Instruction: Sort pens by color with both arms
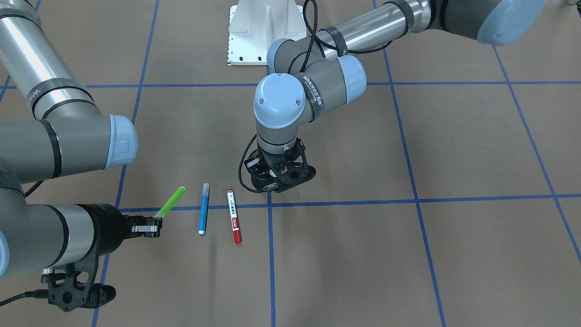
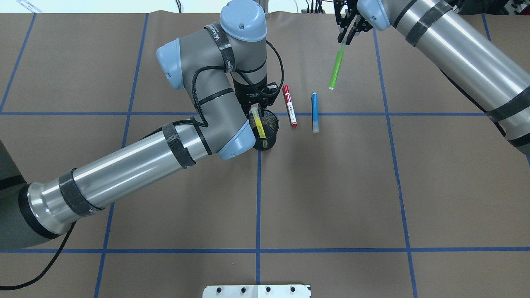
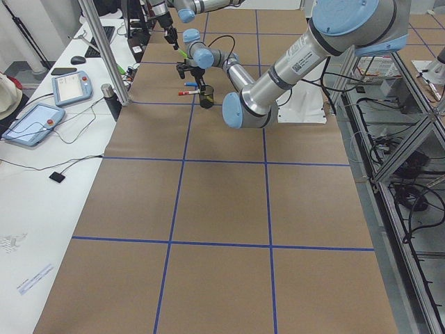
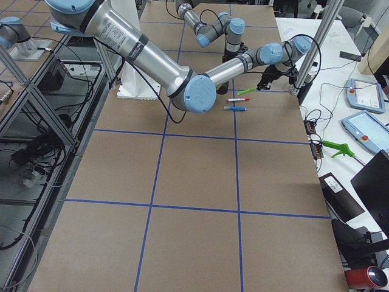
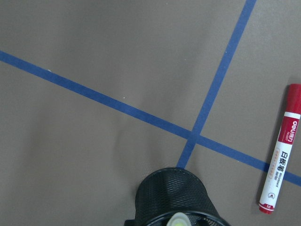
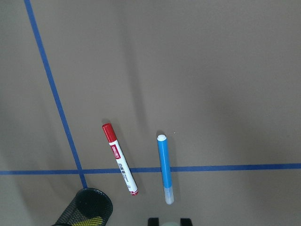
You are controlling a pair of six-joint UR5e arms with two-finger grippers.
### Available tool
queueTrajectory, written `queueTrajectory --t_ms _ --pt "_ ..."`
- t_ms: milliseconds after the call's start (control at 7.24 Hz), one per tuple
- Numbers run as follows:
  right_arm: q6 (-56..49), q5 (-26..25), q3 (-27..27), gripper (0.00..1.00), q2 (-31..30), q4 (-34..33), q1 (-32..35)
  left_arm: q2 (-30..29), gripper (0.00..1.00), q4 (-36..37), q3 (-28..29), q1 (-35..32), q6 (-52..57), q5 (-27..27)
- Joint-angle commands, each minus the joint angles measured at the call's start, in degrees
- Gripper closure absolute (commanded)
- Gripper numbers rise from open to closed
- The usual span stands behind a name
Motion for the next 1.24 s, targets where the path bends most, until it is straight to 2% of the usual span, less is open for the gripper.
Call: queueTrajectory --t_ms 0,276,553,829,1105 --pt "-1.19 0.00 -1.71 0.94 1.83 2.82 -0.11 -0.07 0.93 0.00 -0.05 0.00 0.00 0.70" --pt "-1.54 -0.53 -3.47 0.94 3.07 6.95 -0.73 0.10 1.00 0.09 -1.18 0.00 0.09 1.14" --pt "-1.54 -1.93 -4.10 0.94 4.92 7.41 -3.26 0.10 1.00 0.70 -4.43 -0.52 0.26 1.06" --pt "-1.45 -3.69 -5.58 0.94 5.10 13.53 -4.42 0.10 1.00 5.42 -10.56 -2.71 2.09 0.97" --pt "-1.36 -3.87 -6.03 0.94 5.01 14.62 -4.42 0.10 1.00 11.06 -17.95 -5.17 4.83 1.14"
